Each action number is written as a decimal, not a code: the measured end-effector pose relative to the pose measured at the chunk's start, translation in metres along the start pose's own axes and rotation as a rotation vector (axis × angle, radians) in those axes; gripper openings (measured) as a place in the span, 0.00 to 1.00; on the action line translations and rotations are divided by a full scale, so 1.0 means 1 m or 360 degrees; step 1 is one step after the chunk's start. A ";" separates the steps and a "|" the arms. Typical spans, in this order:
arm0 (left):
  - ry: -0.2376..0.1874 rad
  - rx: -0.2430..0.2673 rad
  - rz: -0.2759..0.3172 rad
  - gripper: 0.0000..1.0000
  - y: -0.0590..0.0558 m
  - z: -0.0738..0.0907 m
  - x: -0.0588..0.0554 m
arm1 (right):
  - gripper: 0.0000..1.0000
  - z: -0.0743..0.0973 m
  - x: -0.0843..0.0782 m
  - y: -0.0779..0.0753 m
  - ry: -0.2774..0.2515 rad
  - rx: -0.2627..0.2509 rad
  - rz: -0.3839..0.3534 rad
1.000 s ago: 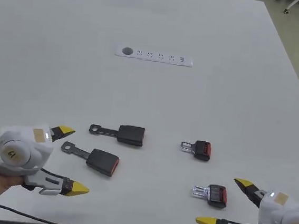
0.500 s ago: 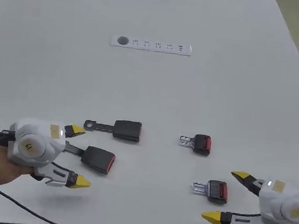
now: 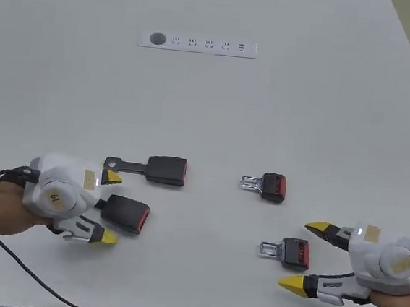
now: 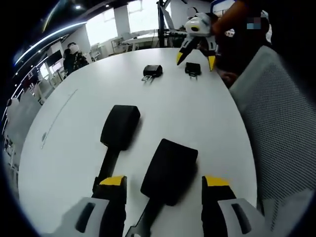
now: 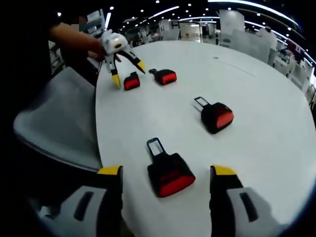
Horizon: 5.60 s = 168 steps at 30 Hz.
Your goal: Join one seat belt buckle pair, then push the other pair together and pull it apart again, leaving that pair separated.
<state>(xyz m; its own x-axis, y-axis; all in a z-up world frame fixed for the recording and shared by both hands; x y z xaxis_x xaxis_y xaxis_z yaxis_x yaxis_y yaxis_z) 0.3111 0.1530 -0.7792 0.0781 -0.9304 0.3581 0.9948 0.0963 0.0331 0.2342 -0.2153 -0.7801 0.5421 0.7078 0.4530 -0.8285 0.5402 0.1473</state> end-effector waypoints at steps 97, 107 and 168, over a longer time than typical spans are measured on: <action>0.0189 -0.0087 -0.0058 0.36 0.002 -0.007 0.009 | 0.34 -0.102 0.155 0.046 -0.0123 0.0228 0.0487; 0.0180 -0.0075 -0.0025 0.36 0.001 -0.008 0.011 | 0.34 -0.111 0.167 0.050 -0.0133 0.0255 0.0450; -0.0084 -0.0173 -0.0172 0.33 0.004 -0.007 -0.003 | 0.33 -0.120 0.174 0.063 -0.0269 0.0276 0.0304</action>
<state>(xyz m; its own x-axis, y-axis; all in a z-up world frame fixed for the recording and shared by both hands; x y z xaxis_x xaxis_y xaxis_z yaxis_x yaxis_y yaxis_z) 0.3150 0.1536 -0.7865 -0.0303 -0.9130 0.4067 0.9986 -0.0449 -0.0263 0.2928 -0.0034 -0.7981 0.3553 0.6955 0.6245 -0.9326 0.3088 0.1868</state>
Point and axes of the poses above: the centre of the closed fingertips' face, and the gripper's own axes: z roughly backward along the fingers, y roughly to its left, x roughly out of its top, the point moved 7 cm from there along z, roughly backward along the fingers, and after that the axes turned 14 degrees about y, right-handed, at the moved point
